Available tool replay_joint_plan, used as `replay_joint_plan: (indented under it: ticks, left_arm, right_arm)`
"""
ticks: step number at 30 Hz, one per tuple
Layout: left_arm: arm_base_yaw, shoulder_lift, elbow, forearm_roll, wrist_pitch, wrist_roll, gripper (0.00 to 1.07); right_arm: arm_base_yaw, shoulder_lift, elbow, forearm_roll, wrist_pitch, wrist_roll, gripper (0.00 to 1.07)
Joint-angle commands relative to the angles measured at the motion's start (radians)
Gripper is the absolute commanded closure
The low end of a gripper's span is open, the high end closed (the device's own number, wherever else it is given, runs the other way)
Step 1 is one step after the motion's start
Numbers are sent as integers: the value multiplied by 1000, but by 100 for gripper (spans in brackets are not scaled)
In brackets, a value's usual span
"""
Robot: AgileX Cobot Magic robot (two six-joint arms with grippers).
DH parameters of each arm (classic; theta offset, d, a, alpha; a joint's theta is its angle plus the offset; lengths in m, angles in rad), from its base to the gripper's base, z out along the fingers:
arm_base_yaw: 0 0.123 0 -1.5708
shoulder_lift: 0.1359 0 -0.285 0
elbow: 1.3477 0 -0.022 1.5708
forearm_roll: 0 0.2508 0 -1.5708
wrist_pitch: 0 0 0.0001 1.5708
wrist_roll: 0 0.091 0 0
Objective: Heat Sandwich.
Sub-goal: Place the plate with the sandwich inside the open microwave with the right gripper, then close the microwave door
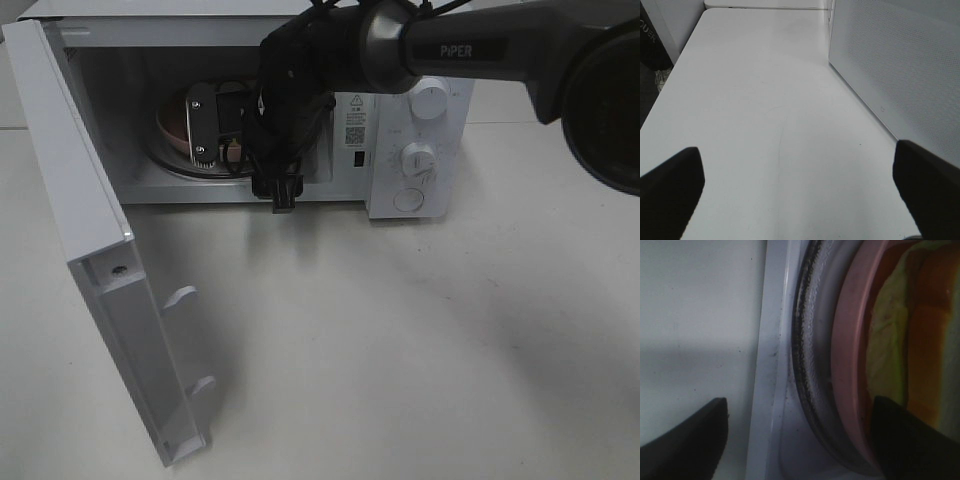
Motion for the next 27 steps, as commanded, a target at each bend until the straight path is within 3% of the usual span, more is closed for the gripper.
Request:
replay_joint_plan:
  ticks: [1, 27]
  left_arm:
    - [-6, -20, 0, -1, -11, -2, 9]
    - [-6, -20, 0, -1, -11, -2, 9]
  right_arm:
    - [-1, -50, 41, -41, -24, 17, 31]
    - [11, -322, 441, -70, -113, 53, 31]
